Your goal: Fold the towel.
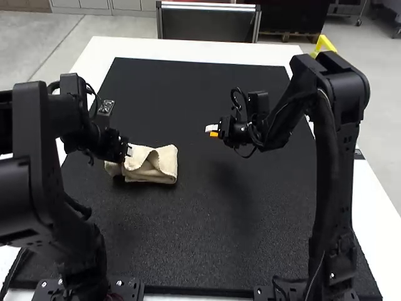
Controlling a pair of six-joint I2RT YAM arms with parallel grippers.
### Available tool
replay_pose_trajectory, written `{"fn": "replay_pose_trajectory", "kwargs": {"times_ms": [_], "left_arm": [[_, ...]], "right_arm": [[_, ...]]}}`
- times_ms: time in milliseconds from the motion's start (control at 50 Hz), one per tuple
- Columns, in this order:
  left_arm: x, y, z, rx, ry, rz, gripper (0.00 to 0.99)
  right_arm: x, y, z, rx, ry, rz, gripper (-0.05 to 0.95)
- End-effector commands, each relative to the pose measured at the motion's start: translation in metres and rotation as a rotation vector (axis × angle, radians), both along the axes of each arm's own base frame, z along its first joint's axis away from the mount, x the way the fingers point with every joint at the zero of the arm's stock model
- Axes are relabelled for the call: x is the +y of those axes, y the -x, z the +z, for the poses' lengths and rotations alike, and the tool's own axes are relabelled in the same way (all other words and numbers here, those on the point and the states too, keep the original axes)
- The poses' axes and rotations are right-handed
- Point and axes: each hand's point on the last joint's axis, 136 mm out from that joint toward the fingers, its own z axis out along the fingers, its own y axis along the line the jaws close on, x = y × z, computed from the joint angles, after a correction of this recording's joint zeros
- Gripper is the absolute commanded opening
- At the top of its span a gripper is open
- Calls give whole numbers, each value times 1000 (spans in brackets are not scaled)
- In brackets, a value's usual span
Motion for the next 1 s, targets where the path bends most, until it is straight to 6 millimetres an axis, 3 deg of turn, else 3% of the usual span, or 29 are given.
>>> {"fn": "replay_pose_trajectory", "kwargs": {"times_ms": [0,440,520,680,820,920,980], "left_arm": [[3,-2,1,-5,-14,-5,834],[-15,8,-15,61,34,-59,828],[-20,8,-18,72,44,-76,772],[-27,9,-21,74,46,-97,764],[-29,7,-22,68,50,-96,577],[-29,8,-25,74,54,-93,566],[-29,7,-27,73,54,-90,497]], "right_arm": [[-5,-4,22,-55,-23,8,408],[-6,0,18,-43,-21,11,408],[-7,0,17,-41,-20,9,423],[-11,0,16,-37,-20,3,423],[-15,-2,15,-32,-23,-2,423],[-16,-2,15,-29,-23,-5,423],[-16,-2,15,-29,-24,-4,423]]}}
